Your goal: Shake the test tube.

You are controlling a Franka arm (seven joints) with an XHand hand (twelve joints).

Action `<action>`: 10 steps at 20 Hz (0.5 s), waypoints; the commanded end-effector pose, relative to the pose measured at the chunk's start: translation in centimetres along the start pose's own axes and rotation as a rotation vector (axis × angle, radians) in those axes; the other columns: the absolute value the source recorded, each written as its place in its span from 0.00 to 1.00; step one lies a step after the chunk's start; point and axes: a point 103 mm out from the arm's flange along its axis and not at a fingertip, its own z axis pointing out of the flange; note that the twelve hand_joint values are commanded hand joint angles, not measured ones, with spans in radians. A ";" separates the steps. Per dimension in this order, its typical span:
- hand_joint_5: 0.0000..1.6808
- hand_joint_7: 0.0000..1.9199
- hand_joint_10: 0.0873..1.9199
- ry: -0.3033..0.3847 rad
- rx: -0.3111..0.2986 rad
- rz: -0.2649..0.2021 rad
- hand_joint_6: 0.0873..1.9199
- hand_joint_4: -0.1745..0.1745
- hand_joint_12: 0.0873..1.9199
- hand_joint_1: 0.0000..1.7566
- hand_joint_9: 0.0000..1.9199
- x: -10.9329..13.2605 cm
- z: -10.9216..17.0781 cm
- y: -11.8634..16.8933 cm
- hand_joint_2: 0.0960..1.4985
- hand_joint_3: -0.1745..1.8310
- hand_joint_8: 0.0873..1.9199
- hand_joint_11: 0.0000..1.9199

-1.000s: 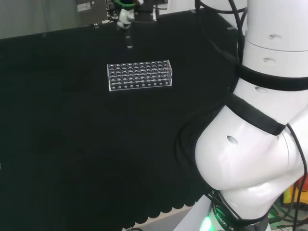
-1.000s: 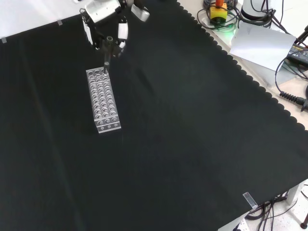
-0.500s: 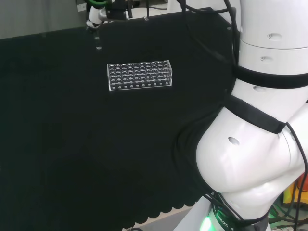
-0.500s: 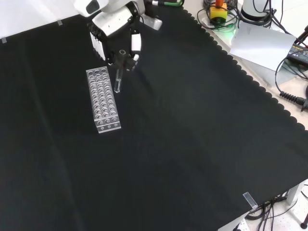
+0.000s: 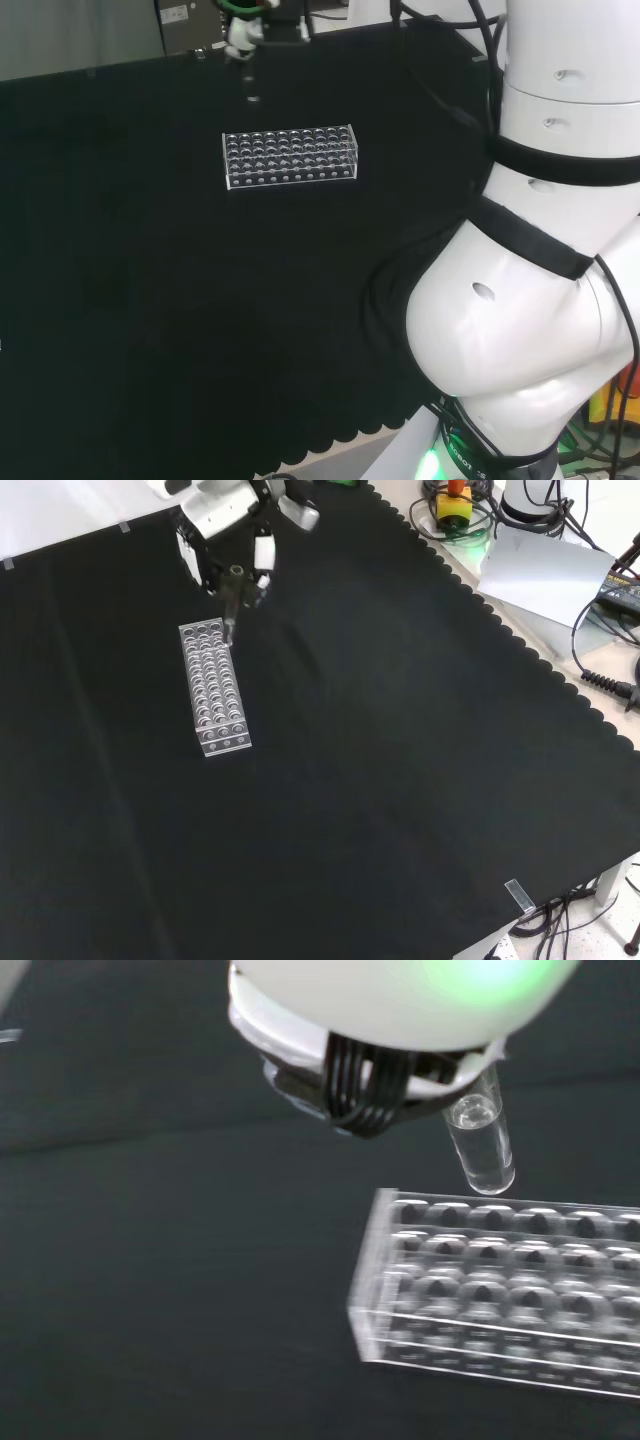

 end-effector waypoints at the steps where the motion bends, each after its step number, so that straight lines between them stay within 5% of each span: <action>1: 0.80 0.74 0.20 -0.088 -0.026 0.187 0.24 0.00 0.48 0.82 0.71 -11.1 -1.2 -0.7 0.33 0.46 0.29 0.63; 8: 0.80 0.74 0.20 -0.078 -0.084 0.292 0.24 0.00 0.48 0.82 0.71 -16.1 -2.3 -1.8 0.33 0.46 0.29 0.63; 10: 0.80 0.74 0.20 -0.079 -0.100 0.292 0.24 0.00 0.48 0.82 0.71 -16.5 -2.2 -2.0 0.33 0.46 0.29 0.63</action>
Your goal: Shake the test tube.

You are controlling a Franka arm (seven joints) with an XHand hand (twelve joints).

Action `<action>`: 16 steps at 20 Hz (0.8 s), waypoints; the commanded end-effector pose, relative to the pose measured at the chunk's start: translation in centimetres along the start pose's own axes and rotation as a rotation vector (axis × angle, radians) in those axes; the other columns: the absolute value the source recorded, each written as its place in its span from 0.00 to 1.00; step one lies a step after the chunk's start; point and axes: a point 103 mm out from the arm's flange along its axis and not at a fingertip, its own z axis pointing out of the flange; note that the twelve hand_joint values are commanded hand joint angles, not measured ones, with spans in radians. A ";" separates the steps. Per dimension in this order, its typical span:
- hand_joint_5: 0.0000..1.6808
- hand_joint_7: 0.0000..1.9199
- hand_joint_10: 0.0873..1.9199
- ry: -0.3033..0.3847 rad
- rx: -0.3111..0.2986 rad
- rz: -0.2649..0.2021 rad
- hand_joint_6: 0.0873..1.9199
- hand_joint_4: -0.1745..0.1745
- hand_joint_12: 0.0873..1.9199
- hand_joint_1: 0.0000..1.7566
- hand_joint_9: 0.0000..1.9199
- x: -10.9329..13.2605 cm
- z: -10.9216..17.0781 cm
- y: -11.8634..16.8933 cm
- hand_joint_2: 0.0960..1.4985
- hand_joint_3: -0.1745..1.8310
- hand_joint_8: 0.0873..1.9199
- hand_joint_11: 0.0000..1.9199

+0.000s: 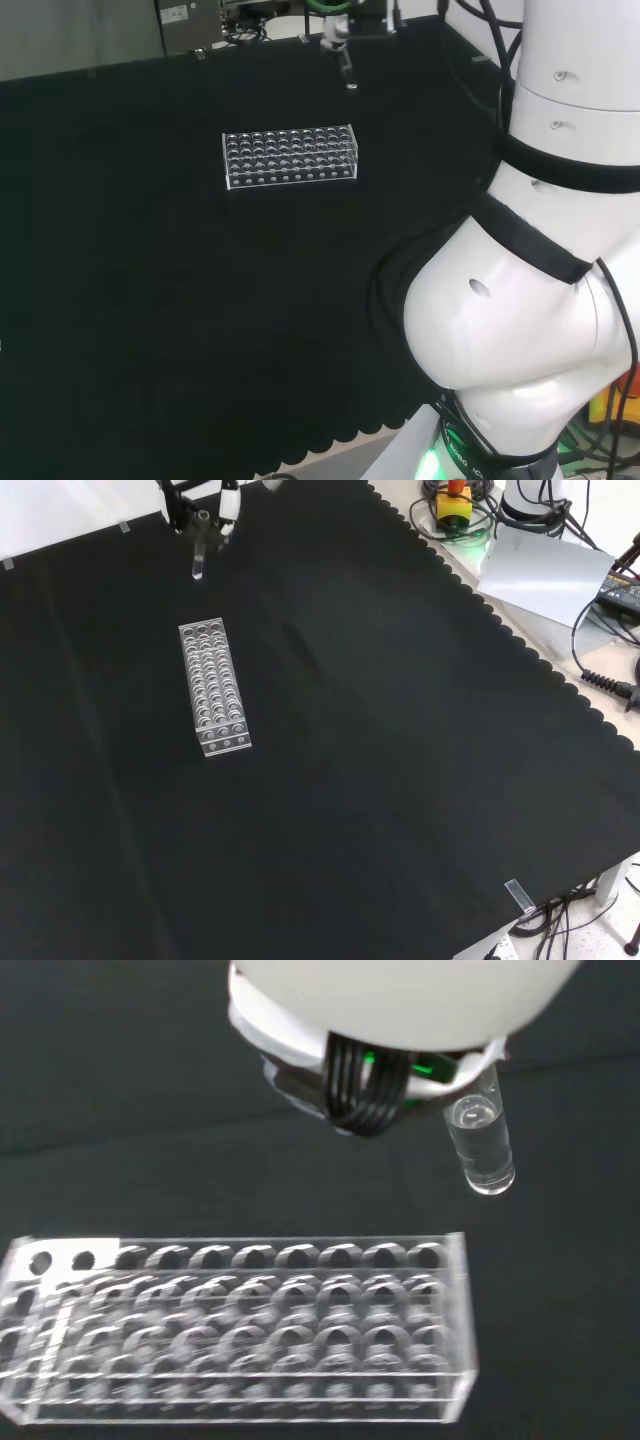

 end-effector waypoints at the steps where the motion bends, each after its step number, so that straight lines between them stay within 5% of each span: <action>1: 0.80 0.74 0.20 0.014 -0.047 0.063 0.24 0.00 0.48 0.82 0.71 -3.0 -0.2 -0.1 0.33 0.46 0.29 0.63; 16: 0.80 0.74 0.20 0.113 0.035 -0.127 0.24 0.00 0.48 0.82 0.71 8.1 1.1 -0.4 0.33 0.46 0.29 0.63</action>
